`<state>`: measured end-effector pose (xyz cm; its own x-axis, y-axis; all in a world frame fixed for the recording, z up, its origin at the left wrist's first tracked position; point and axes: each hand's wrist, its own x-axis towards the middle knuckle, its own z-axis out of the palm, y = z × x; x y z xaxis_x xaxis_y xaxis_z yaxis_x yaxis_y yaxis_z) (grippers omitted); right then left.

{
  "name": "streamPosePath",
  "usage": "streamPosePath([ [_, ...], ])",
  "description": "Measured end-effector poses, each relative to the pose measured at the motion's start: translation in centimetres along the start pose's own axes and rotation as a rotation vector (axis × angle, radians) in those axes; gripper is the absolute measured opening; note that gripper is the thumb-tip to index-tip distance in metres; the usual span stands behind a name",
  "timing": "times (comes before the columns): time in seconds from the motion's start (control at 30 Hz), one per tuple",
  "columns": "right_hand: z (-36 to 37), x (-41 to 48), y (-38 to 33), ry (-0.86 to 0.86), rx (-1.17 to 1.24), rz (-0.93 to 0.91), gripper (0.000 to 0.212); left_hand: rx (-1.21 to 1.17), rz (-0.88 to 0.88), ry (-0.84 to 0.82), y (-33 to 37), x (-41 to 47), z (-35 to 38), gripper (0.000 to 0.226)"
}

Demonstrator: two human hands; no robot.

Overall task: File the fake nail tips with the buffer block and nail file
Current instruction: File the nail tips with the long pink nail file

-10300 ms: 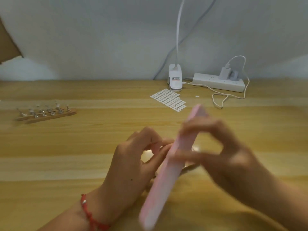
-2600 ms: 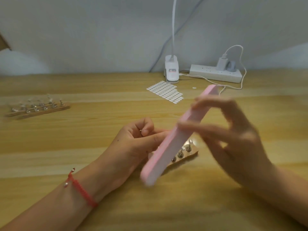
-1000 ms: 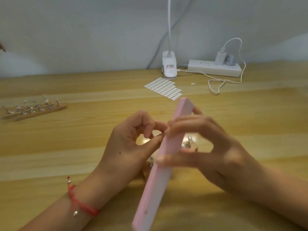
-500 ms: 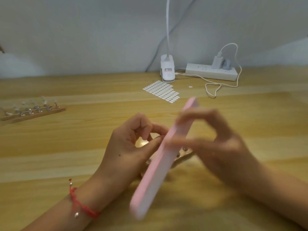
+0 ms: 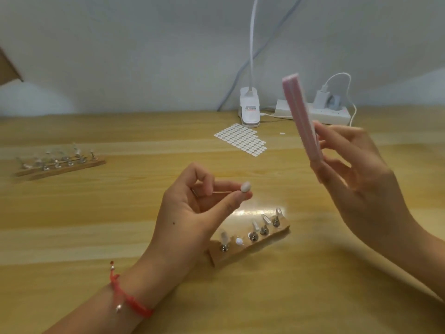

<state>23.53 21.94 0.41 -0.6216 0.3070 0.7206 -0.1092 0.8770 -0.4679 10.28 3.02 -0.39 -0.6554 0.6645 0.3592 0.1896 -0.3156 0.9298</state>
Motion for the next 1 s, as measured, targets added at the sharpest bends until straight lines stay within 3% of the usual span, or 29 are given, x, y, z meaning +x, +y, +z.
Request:
streamPosePath([
  [0.1, -0.1, -0.4, -0.5, -0.056, -0.148, -0.243, 0.043, -0.013, -0.016, 0.019, -0.1, 0.0, -0.1, 0.043],
  [0.3, 0.2, -1.3, -0.7, -0.166, -0.238, -0.433, 0.041, 0.043, 0.011, -0.006, -0.1, 0.1, -0.2, 0.044],
  [0.47, -0.7, 0.0, -0.9, -0.047, -0.255, -0.428, 0.034, 0.042, -0.064, -0.054, 0.1, 0.1, -0.2, 0.046],
  [0.63, 0.5, -0.9, -2.2, -0.078, -0.256, -0.547, 0.023, 0.122, -0.052, -0.092, 0.3, -0.1, 0.1, 0.044],
  [0.73, -0.5, 0.2, -1.6, 0.020, -0.322, -0.448, 0.031, 0.100, -0.039, -0.077, 0.3, 0.0, -0.1, 0.045],
  [0.9, 1.2, -1.5, -2.6, -0.138, -0.319, -0.614, 0.030, 0.133, 0.039, -0.080, 0.1, 0.0, 0.1, 0.053],
  [1.0, -1.0, 0.5, -1.7, -0.027, -0.322, -0.456, 0.033, 0.119, 0.043, -0.078, 0.0, 0.1, -0.2, 0.048],
])
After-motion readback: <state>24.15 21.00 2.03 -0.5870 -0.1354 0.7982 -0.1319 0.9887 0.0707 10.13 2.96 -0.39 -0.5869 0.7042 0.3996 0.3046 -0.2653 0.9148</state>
